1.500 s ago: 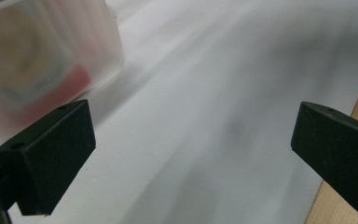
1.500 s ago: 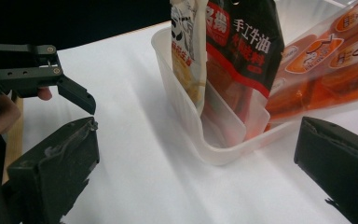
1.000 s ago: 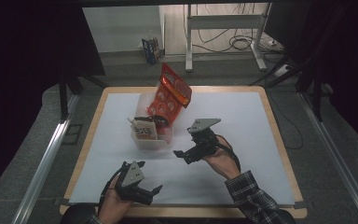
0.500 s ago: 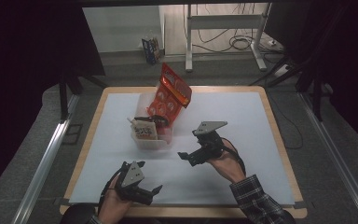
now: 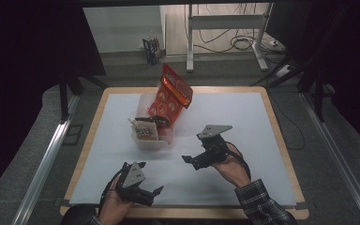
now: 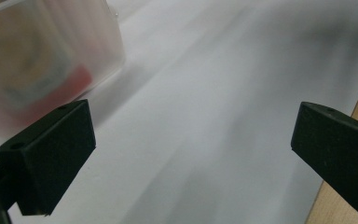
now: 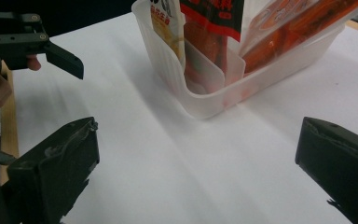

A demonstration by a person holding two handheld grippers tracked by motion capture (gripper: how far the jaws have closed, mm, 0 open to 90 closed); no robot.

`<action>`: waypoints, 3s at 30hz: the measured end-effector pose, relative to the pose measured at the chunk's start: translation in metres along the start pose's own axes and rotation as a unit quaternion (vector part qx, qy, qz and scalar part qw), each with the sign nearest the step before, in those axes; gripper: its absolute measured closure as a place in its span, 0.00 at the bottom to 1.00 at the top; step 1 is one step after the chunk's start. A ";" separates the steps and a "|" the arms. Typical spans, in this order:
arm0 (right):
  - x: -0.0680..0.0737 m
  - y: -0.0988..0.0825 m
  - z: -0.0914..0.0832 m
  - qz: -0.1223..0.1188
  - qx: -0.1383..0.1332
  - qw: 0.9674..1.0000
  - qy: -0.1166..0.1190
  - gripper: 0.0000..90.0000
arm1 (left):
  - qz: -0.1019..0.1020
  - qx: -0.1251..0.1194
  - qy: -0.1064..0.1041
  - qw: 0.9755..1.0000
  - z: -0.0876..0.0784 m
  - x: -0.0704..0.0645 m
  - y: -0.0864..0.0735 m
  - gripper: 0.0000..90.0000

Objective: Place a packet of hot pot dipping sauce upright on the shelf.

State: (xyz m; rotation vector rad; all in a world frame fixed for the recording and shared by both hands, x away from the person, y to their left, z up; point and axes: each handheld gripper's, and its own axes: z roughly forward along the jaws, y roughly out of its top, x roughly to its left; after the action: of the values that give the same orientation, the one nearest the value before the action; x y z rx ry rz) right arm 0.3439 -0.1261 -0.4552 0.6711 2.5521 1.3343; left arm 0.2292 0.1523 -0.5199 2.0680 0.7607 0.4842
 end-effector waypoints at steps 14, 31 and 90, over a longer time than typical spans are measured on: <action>0.004 -0.007 -0.008 -0.002 0.000 1.000 -0.009 0.00 | 0.001 0.001 0.000 1.000 0.000 0.000 0.000 0.00; 0.002 -0.018 -0.019 -0.010 0.008 1.000 -0.022 0.00 | 0.000 0.001 0.001 1.000 0.000 0.001 0.000 0.00; -0.006 -0.049 -0.045 0.003 0.022 0.998 -0.055 0.00 | -0.001 0.011 -0.001 1.000 0.002 0.001 -0.001 0.00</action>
State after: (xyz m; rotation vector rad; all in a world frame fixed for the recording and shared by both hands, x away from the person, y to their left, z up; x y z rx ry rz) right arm 0.3180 -0.1866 -0.4693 0.7378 2.5009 1.2114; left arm 0.2304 0.1521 -0.5211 2.0871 0.7697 0.4759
